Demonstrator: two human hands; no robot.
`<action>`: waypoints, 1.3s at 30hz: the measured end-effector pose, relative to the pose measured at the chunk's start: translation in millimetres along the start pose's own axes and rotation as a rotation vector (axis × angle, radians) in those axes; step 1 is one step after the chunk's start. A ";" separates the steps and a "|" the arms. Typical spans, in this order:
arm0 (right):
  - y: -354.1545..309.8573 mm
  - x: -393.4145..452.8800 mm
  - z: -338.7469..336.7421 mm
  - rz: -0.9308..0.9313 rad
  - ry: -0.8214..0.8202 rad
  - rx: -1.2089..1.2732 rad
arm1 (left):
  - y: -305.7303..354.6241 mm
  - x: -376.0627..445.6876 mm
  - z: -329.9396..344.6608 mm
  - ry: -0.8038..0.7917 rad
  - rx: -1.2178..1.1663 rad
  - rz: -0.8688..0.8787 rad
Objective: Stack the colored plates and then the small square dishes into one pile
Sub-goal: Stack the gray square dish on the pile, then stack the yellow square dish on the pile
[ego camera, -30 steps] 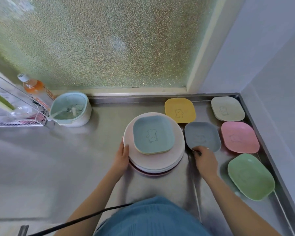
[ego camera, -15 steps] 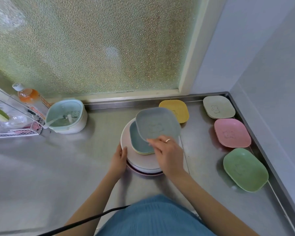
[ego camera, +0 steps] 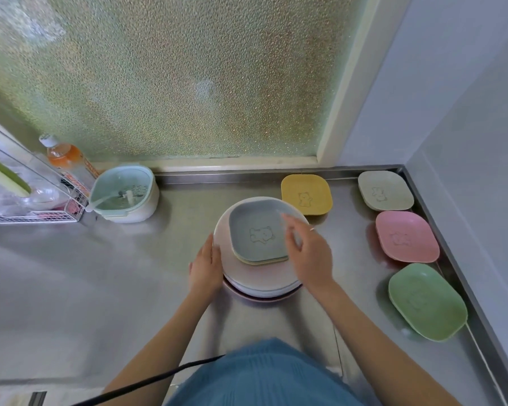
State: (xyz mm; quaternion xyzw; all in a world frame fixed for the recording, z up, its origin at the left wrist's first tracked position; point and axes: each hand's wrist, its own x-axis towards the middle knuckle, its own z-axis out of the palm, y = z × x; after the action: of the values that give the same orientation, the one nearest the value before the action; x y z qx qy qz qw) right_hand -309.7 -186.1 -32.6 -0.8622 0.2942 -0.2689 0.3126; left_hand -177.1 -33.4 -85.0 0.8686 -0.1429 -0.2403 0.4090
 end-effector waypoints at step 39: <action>22.3 28.2 -12.0 -0.147 0.109 -0.122 | 39.0 2.7 -2.0 0.002 -0.197 0.022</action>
State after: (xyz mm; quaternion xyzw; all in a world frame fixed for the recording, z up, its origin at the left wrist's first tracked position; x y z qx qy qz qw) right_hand -305.8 -223.8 -32.4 -0.8831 0.2624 -0.3192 0.2222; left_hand -175.8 -57.7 -54.4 0.8228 -0.1277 -0.2480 0.4951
